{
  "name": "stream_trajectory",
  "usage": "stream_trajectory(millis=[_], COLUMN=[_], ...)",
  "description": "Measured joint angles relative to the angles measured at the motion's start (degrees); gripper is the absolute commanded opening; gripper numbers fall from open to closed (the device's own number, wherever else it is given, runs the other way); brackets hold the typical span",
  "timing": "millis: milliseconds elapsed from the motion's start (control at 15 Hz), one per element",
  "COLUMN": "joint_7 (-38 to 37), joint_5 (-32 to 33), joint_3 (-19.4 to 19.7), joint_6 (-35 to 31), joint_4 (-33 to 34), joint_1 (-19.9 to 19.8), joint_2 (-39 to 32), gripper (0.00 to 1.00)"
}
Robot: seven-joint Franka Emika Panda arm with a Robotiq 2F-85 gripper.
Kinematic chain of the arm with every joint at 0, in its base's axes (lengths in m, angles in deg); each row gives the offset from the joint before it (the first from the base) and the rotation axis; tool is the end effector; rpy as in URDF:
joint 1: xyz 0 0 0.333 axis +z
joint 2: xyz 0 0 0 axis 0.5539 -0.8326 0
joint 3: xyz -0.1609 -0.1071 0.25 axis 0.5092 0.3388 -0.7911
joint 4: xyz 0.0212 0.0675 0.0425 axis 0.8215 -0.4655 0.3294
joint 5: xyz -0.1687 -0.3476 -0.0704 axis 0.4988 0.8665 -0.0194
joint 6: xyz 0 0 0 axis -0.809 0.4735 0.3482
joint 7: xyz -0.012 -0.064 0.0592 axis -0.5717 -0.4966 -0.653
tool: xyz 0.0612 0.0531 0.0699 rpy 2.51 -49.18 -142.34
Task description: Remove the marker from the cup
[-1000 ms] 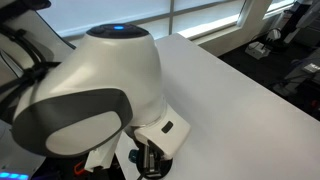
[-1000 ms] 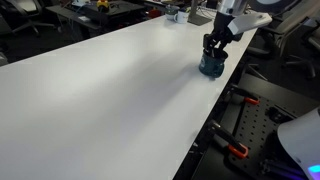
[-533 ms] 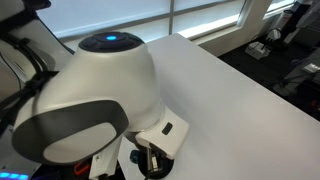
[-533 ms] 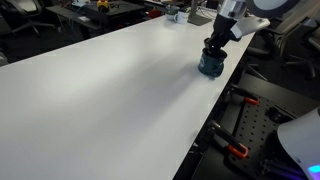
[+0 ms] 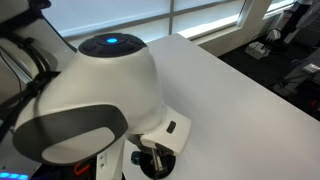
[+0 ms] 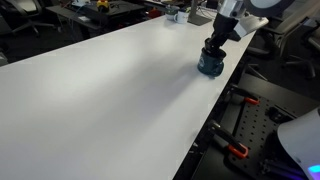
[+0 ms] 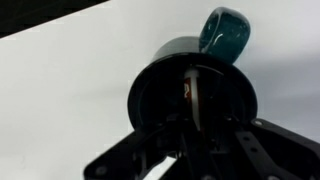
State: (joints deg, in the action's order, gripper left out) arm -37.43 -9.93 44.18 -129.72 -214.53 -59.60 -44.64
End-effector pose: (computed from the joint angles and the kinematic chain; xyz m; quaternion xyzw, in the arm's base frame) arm 0.3305 -0.2088 0.1911 0.9860 -0.1374 0.0603 0.0725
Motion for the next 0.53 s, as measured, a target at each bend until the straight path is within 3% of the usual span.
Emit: stream_trajectory(millis=[333, 533], joint_7=[5.5, 7.1], joint_5=[-7.4, -13.0], joint_3=[-5.5, -4.7], joint_6=[3.4, 8.5], joint_4=[0.1, 0.1], joint_1=[-3.6, -0.3], joint_2=[0.9, 3.1], gripper=[0.05, 0.05])
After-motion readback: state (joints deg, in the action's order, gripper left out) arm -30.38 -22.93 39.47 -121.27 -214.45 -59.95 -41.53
